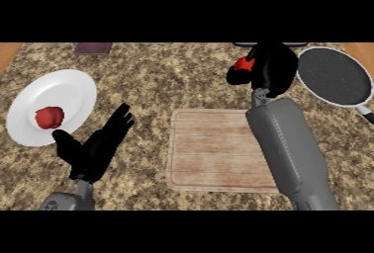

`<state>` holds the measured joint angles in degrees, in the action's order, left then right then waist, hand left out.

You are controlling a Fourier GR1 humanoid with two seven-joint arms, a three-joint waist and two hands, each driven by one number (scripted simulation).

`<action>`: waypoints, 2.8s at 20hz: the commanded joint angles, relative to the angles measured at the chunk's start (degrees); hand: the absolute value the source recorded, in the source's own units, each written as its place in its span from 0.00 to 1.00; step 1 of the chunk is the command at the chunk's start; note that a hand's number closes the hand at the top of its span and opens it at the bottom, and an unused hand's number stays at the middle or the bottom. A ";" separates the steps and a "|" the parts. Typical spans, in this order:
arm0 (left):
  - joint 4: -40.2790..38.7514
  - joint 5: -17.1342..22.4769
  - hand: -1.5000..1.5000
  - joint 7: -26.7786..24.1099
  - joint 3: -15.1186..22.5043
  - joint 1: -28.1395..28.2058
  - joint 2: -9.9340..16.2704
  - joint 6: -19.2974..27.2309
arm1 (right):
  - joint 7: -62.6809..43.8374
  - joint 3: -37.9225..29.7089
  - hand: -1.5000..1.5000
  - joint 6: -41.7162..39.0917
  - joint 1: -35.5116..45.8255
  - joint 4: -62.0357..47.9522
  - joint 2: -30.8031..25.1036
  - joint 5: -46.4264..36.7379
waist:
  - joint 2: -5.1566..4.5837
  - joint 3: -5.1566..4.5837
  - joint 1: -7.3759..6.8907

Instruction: Pick the tomato from the cutting board and place it in the pan

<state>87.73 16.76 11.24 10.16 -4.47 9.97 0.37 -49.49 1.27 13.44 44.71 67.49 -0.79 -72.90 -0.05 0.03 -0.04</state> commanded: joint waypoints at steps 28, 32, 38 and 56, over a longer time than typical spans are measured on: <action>2.49 -2.16 0.50 1.37 1.03 0.21 -2.89 -1.42 | 38.53 -27.78 1.00 42.23 1.95 -45.11 -27.75 18.61 | -1.55 0.30 -3.49; 4.40 -1.61 0.50 1.61 1.02 1.78 -1.25 -3.30 | 44.61 -30.70 1.00 40.75 2.13 -47.18 -31.26 22.48 | -1.62 0.37 -4.02; 1.58 -1.96 0.50 0.78 0.11 -1.58 -1.99 -2.98 | 39.99 -31.71 0.00 30.84 2.31 -56.89 -36.26 21.86 | -2.38 0.31 -4.40; 1.22 -1.62 0.50 -0.71 -0.24 1.17 -2.97 -2.89 | 66.40 -52.54 0.00 19.76 0.83 -49.72 -34.40 47.09 | -1.56 0.59 -3.05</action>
<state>88.85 14.65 12.29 10.20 -5.95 6.80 -1.66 10.92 -45.83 37.43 47.63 16.93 -34.93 -32.34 -1.87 0.72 -3.46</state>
